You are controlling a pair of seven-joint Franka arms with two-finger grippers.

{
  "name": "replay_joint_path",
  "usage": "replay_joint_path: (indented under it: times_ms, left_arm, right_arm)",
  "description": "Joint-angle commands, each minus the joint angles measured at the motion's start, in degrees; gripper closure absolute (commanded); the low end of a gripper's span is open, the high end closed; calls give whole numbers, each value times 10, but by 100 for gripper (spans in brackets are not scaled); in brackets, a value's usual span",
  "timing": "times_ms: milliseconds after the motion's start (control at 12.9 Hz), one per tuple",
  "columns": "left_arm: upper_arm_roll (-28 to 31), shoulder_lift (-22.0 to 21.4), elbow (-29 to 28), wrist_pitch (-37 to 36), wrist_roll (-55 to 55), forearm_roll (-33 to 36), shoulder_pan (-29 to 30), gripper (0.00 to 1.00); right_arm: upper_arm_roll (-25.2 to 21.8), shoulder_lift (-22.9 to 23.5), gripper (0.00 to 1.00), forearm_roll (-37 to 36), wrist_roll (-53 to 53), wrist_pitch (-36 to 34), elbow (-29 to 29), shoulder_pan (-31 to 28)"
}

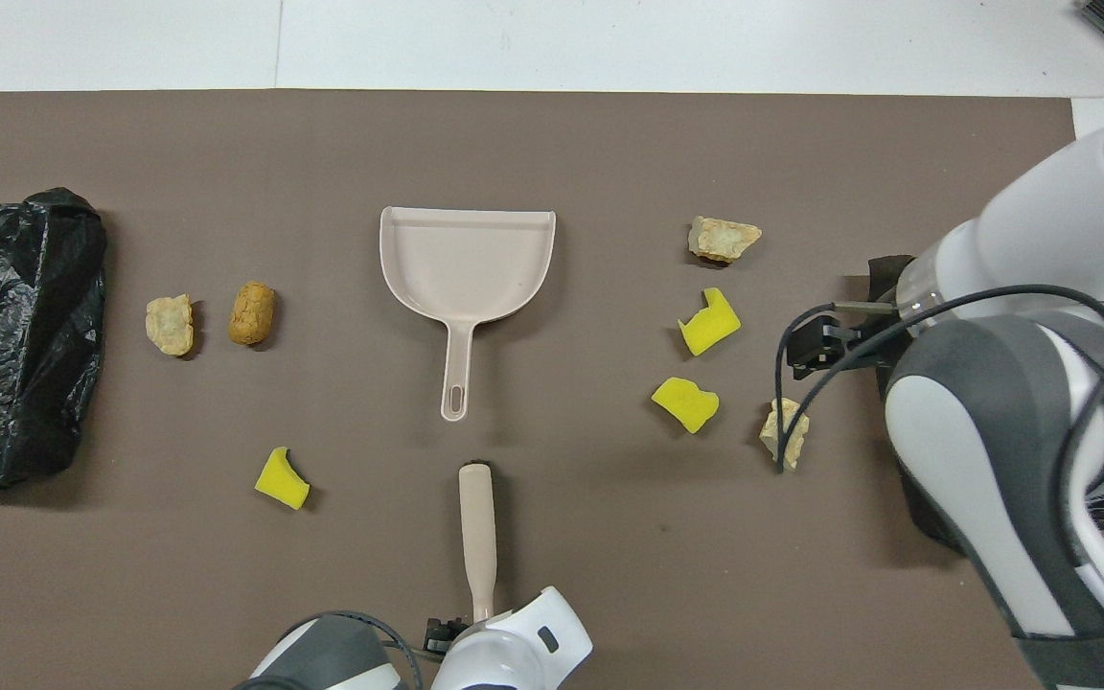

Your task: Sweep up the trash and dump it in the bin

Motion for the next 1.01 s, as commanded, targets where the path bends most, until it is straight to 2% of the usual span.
replay_joint_path:
  times_ms: [0, 78, 233, 311, 389, 466, 622, 777, 932]
  left_arm:
    - [12, -16, -23, 14, -19, -3, -18, 0]
    - [11, -24, -39, 13, -37, -3, -21, 0]
    - [12, -26, -45, 15, -44, -4, -32, 0]
    - [12, -27, -45, 12, -44, -4, -32, 13]
    - [12, -28, -46, 6, -44, -4, -32, 32]
    - [13, -27, -43, -1, -49, -4, -32, 61]
    - [15, -20, -26, -11, -72, -3, -31, 100]
    - [18, -31, -19, -59, -75, -3, -18, 100]
    - [18, -64, -7, -144, -69, 4, 23, 100]
  right_arm:
    - [1, 62, 0, 19, 89, 0, 67, 48]
    - [1, 80, 0, 14, 108, 0, 84, 68]
    - [2, 86, 0, 12, 111, 34, 86, 90]
    - [1, 86, 0, 19, 111, 51, 84, 101]
    - [2, 87, 0, 20, 115, 61, 79, 106]
    - [2, 91, 0, 20, 137, 66, 78, 117]
    - [1, 121, 0, 14, 199, 68, 85, 145]
    - [1, 137, 0, 14, 236, 88, 96, 166]
    - [2, 170, 0, 13, 282, 98, 129, 187]
